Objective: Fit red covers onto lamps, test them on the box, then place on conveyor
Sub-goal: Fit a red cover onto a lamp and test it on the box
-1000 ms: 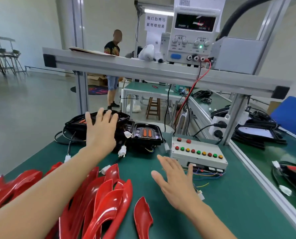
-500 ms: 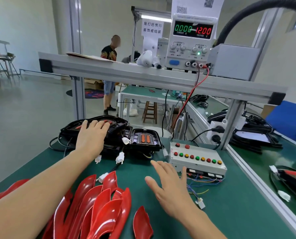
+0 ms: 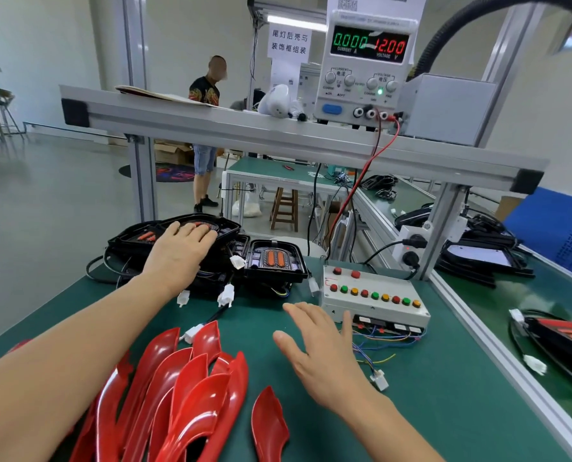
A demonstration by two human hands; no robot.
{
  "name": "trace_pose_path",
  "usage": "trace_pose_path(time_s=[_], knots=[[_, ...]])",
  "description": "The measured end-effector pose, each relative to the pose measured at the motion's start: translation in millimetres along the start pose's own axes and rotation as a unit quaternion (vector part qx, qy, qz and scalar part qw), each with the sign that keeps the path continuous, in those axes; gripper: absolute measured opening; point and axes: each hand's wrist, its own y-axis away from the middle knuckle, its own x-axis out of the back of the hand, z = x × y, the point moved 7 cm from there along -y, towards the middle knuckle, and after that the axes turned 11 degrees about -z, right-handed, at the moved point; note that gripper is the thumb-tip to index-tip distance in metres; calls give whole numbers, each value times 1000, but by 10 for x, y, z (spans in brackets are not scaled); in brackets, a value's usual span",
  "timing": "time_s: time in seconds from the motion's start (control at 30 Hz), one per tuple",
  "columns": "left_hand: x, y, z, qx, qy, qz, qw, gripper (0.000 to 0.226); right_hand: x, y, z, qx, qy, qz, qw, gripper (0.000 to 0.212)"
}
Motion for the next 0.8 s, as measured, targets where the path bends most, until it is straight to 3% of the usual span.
trace_pose_path(time_s=[0.2,0.37,0.5,0.57,0.67,0.8], knots=[[168,8,16,5,87,78,993,24,47,35,54,-7,1,3,1000,51],[466,191,-56,20,134,186,973,27,97,51,71,17,-29,29,999,52],[716,410,64,5,158,287,945,25,151,38,8,58,-162,48,984,55],[794,550,236,-22,161,314,935,25,154,14,8,40,-295,35,954,55],[882,795,546,-66,167,353,918,19,154,-19,-18,11,-485,6,874,51],[966,1057,957,-121,173,379,901,15,151,-68,-67,4,-644,-19,765,34]])
